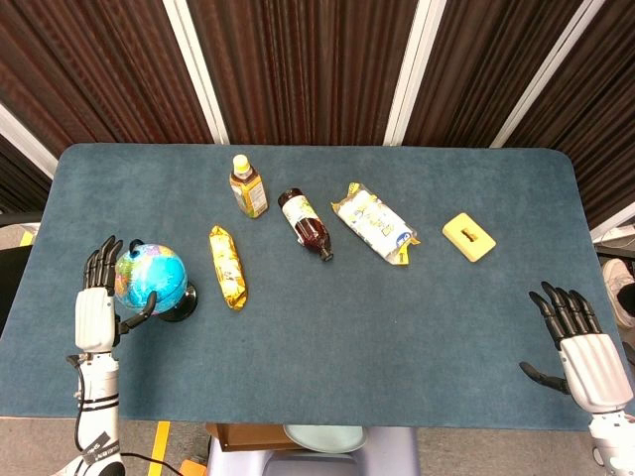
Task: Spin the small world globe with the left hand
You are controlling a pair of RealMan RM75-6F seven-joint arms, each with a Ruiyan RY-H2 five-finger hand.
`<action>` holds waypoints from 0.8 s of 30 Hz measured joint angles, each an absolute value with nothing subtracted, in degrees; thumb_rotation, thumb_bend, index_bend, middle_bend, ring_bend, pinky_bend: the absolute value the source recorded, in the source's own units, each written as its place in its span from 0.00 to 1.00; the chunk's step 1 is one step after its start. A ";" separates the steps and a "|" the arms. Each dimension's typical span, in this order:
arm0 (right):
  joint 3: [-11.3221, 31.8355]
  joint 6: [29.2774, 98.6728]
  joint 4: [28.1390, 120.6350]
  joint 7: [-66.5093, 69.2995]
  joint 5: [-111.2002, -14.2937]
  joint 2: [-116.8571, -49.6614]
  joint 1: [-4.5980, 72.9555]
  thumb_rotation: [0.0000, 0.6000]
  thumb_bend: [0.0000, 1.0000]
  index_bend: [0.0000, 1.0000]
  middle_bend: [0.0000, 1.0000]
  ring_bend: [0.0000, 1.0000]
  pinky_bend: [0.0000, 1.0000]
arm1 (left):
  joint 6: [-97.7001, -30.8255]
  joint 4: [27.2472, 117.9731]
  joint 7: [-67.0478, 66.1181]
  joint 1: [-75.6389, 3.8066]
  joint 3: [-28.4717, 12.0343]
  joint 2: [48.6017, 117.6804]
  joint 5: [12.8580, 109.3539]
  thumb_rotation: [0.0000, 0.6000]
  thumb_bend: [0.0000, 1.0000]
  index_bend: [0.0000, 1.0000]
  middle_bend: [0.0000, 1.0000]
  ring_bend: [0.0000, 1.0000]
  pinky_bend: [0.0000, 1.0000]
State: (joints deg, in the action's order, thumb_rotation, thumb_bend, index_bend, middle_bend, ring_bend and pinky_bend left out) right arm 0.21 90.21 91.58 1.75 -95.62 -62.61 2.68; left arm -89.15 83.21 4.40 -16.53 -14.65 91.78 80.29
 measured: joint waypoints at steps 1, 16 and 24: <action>0.20 90.19 91.59 1.69 -95.62 -62.63 2.68 1.00 0.06 0.00 0.00 0.00 0.00 | -89.07 83.32 4.48 -16.47 -14.65 91.63 80.20 1.00 0.34 0.00 0.00 0.00 0.01; 0.26 90.08 91.69 1.00 -95.51 -62.87 2.69 1.00 0.06 0.00 0.00 0.00 0.00 | -88.25 82.80 6.49 -15.05 -14.48 89.68 78.29 1.00 0.34 0.00 0.00 0.00 0.01; 0.25 89.53 91.75 0.28 -95.33 -63.19 2.86 1.00 0.06 0.00 0.00 0.00 0.00 | -88.15 81.75 7.80 -14.57 -14.70 89.10 77.77 1.00 0.34 0.00 0.00 0.00 0.01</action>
